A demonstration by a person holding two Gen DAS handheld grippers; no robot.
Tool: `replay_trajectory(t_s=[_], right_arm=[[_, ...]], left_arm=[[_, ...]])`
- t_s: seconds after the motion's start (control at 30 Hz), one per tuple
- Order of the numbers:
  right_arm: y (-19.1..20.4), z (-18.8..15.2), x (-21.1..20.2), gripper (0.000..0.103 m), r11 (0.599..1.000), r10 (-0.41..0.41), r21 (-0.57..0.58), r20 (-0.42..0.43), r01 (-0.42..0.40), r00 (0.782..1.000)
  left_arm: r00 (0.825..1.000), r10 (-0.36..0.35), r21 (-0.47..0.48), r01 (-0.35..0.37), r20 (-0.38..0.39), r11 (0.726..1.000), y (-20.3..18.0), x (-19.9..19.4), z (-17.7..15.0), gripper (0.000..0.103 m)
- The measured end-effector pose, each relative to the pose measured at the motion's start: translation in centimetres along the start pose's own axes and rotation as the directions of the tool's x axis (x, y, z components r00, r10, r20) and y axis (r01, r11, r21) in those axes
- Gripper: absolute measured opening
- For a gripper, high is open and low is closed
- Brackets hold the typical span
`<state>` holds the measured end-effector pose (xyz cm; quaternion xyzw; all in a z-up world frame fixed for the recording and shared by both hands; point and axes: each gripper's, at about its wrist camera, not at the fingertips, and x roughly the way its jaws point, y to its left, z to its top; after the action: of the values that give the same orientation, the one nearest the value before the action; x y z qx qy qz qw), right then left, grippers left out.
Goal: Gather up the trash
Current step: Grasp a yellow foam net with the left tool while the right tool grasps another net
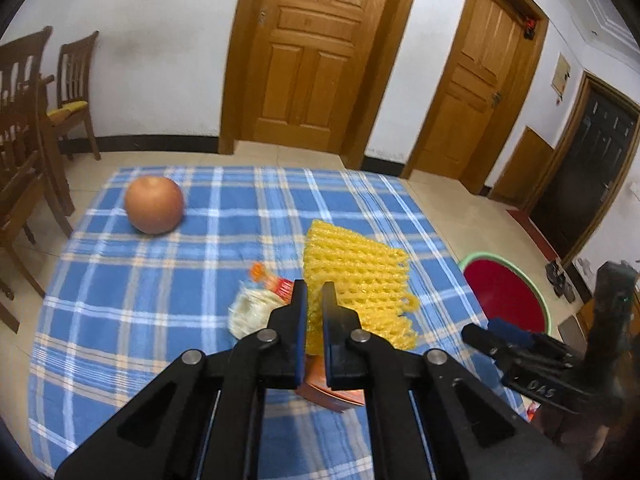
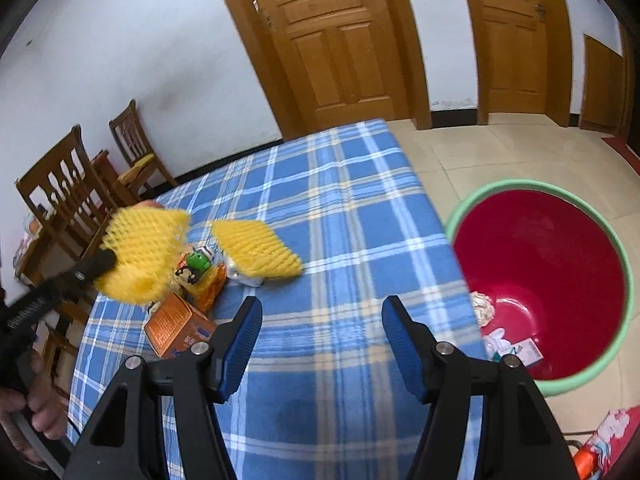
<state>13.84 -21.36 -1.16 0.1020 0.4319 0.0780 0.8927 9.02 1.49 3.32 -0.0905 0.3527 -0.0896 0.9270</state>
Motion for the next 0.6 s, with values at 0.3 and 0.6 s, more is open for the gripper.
replay_trajectory(t_s=[0.3,0.6], right_arm=[[1.9,1.5,3.5,0.065,0.996,0.078,-0.039,-0.066,-0.081,0.995],[3.1,2.6,6.2,0.036,0.993,0.106,-0.045,-0.105,-0.111,0.989]], left_arm=[[0.999,0.044,-0.062,-0.043,0.013,0.997,3.0,-0.2,0.3,0.005],[0.999,0.044,-0.078,-0.043,0.005,0.996,3.8,0.2,0.0,0.005]])
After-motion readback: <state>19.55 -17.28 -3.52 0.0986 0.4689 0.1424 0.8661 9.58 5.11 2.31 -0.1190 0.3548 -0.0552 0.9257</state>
